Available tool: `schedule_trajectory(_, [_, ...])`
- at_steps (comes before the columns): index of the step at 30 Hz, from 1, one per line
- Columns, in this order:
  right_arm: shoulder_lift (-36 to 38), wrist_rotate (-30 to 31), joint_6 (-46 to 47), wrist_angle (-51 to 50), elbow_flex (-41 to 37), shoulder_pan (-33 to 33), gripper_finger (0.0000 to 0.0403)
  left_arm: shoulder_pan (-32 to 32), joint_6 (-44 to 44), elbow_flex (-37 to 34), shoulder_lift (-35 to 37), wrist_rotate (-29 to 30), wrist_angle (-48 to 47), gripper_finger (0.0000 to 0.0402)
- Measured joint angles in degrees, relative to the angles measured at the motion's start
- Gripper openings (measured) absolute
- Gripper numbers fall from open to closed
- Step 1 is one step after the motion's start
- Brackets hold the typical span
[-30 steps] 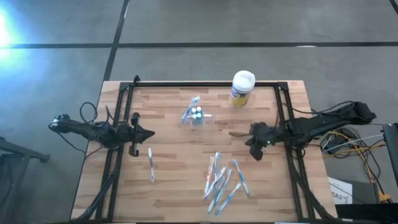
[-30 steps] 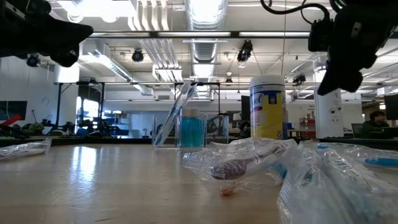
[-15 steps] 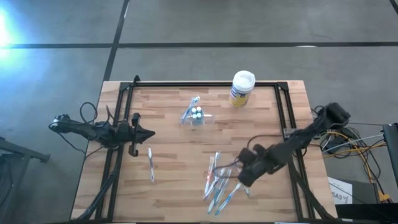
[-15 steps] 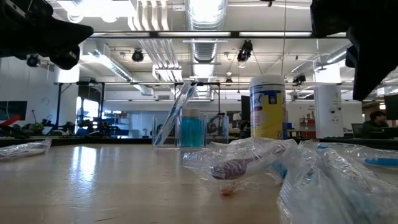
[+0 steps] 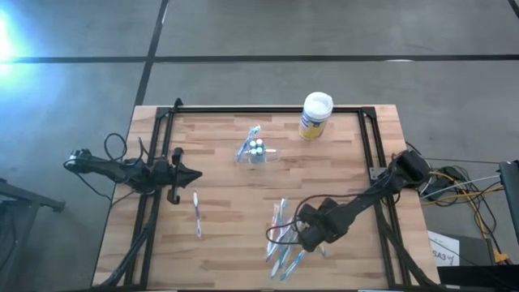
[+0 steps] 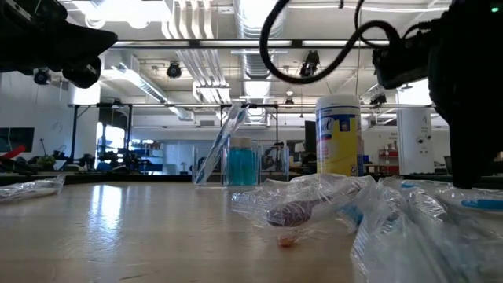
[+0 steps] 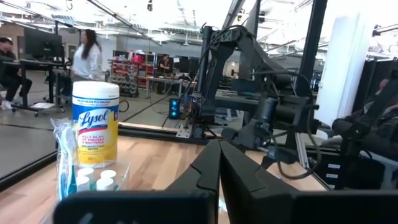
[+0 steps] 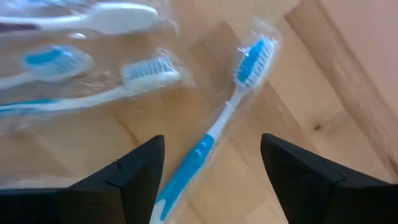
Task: Pick & Place toothbrushing station
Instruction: Put the blue toothbrush into the transparent organizer
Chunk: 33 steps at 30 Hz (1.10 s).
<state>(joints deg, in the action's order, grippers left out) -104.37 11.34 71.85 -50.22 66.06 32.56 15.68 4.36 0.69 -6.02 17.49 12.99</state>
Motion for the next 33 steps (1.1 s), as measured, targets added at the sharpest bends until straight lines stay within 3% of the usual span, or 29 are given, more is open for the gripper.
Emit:
schedule_trajectory(7, [-1.2, -1.1, 0.2, 1.6, -3.2, -0.1, 0.0258, 0.0, 0.0, 0.0, 0.0, 0.0, 0.0, 0.0008])
schedule_trajectory(15, [0.0, -1.2, -2.4, 7.1, -6.9, -0.2, 0.0217, 0.0, 0.0, 0.0, 0.0, 0.0, 0.0, 0.0013])
schedule_trajectory(33, [1.0, -0.2, -7.3, 11.9, -9.2, -0.3, 0.0022, 0.0, 0.2, 0.0, 0.0, 0.0, 0.0, 0.0018])
